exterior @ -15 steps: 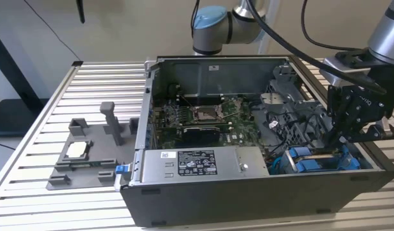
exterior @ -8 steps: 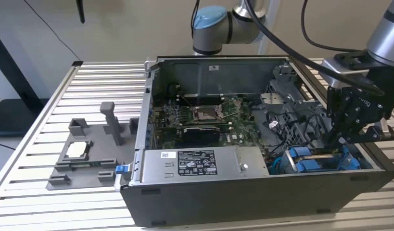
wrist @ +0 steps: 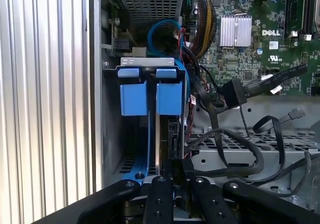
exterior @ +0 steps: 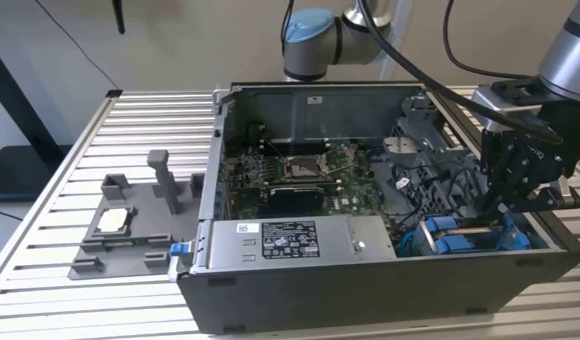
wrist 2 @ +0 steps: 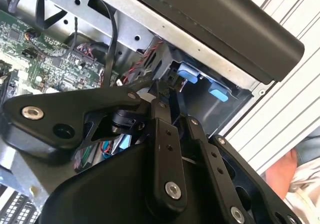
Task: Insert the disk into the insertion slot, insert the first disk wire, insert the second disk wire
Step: 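Insert the first disk wire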
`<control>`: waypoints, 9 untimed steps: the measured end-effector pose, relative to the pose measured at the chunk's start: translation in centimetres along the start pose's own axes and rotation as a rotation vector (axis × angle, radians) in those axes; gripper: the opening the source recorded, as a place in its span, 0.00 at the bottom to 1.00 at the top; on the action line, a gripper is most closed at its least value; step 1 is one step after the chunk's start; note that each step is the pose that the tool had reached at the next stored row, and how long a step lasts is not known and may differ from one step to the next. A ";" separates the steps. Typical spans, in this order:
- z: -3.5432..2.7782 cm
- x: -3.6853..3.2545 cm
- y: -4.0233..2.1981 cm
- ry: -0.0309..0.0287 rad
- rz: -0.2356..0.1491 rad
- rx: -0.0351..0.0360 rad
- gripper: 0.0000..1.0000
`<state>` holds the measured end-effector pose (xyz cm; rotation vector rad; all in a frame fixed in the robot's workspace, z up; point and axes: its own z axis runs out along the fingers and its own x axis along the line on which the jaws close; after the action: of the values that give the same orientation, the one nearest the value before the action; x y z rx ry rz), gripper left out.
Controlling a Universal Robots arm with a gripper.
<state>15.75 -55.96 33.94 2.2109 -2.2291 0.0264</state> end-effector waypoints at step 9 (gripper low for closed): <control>0.49 -0.01 0.01 0.0030 0.006 0.0000 0.19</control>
<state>15.75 -55.96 33.45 2.2032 -2.2337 0.0297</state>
